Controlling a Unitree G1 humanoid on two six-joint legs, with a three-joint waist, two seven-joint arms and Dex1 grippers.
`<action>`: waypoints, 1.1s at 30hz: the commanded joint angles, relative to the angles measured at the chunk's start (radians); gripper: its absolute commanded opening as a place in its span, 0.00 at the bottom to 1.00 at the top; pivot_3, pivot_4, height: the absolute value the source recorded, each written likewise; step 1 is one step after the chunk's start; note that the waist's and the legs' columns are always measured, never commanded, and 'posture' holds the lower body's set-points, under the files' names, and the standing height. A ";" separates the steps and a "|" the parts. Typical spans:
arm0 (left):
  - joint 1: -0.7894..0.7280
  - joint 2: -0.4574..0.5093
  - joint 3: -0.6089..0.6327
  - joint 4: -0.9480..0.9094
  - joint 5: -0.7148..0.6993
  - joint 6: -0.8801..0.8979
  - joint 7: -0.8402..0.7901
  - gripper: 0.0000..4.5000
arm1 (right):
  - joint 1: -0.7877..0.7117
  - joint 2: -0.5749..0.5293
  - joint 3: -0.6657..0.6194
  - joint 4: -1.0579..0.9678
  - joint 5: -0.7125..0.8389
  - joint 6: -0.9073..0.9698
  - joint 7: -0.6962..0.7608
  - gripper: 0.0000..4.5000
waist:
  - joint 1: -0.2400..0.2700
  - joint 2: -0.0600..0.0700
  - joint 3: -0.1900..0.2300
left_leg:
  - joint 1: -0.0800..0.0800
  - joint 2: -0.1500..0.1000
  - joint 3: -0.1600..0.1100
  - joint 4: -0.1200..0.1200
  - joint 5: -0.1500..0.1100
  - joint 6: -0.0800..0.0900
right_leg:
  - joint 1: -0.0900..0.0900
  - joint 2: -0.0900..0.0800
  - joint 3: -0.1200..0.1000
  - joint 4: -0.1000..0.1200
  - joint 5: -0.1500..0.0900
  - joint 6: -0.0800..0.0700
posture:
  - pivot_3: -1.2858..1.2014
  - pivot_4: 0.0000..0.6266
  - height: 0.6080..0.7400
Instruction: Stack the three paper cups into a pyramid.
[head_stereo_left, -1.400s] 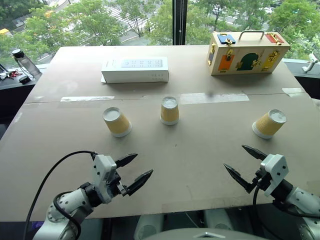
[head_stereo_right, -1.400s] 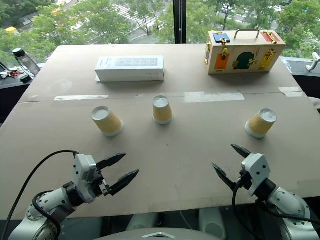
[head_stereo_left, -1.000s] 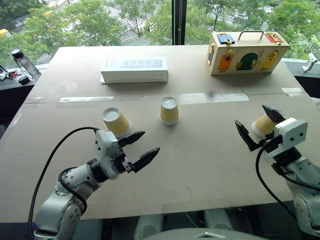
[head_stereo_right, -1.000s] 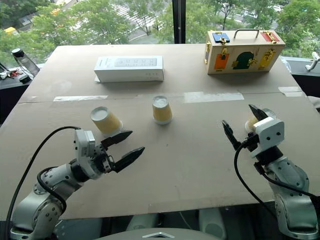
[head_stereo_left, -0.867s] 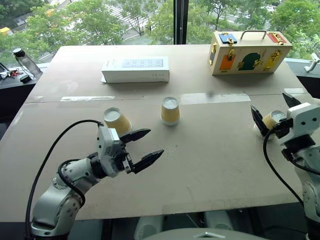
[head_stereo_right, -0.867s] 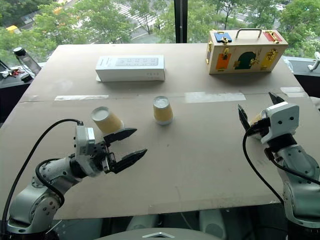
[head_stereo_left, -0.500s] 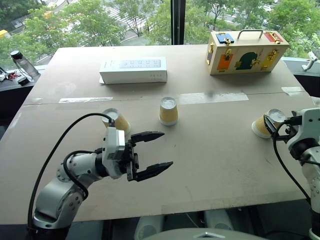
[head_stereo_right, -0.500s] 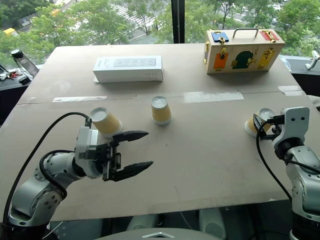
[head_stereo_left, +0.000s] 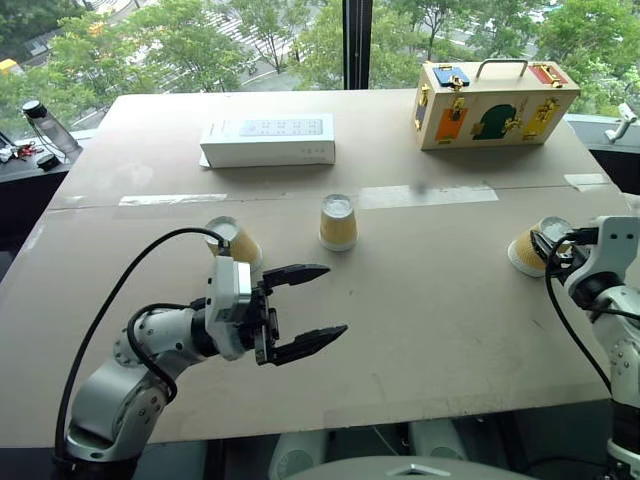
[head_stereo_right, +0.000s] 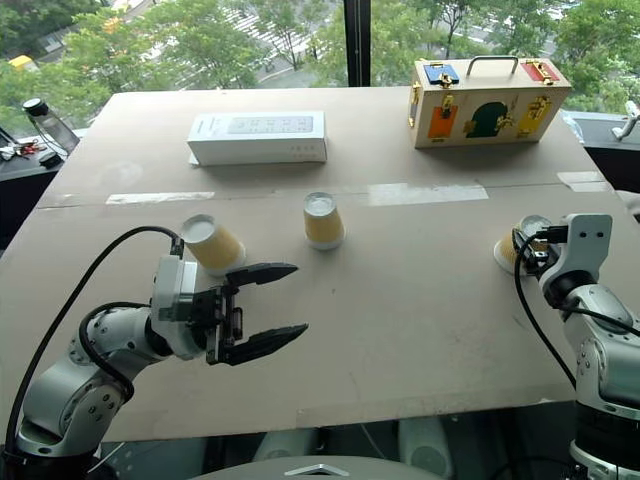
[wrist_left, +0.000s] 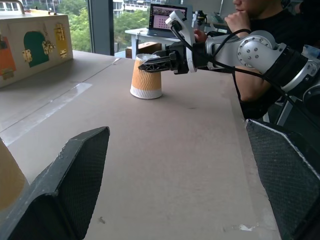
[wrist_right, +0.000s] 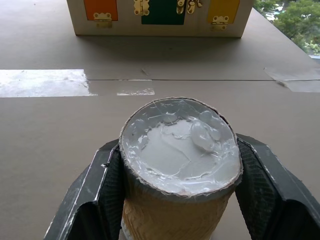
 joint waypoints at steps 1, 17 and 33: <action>0.026 -0.020 0.025 0.017 0.035 -0.059 0.008 1.00 | -0.021 -0.008 0.041 -0.099 0.028 -0.032 0.046 0.50 | 0.000 0.001 0.000 | 0.000 0.000 0.000 0.000 0.000 0.000 | 0.000 0.000 0.000 0.000 0.000 0.000 | 0.52 0.24 1.00; 0.161 -0.039 0.133 0.092 0.001 -0.099 -0.021 1.00 | -0.131 -0.054 0.386 -0.202 0.044 0.047 0.223 0.50 | 0.005 0.001 0.000 | -0.001 0.000 -0.001 0.000 0.000 0.000 | 0.000 0.000 -0.001 -0.001 0.000 0.000 | 0.52 0.24 1.00; 0.195 -0.037 0.167 0.071 -0.017 -0.086 0.005 1.00 | -0.140 -0.041 0.473 -0.144 -0.007 -0.010 0.267 0.99 | 0.006 0.001 0.000 | -0.001 0.000 -0.001 0.000 0.000 0.000 | 0.000 0.000 -0.001 -0.001 0.000 0.000 | 0.52 0.24 1.00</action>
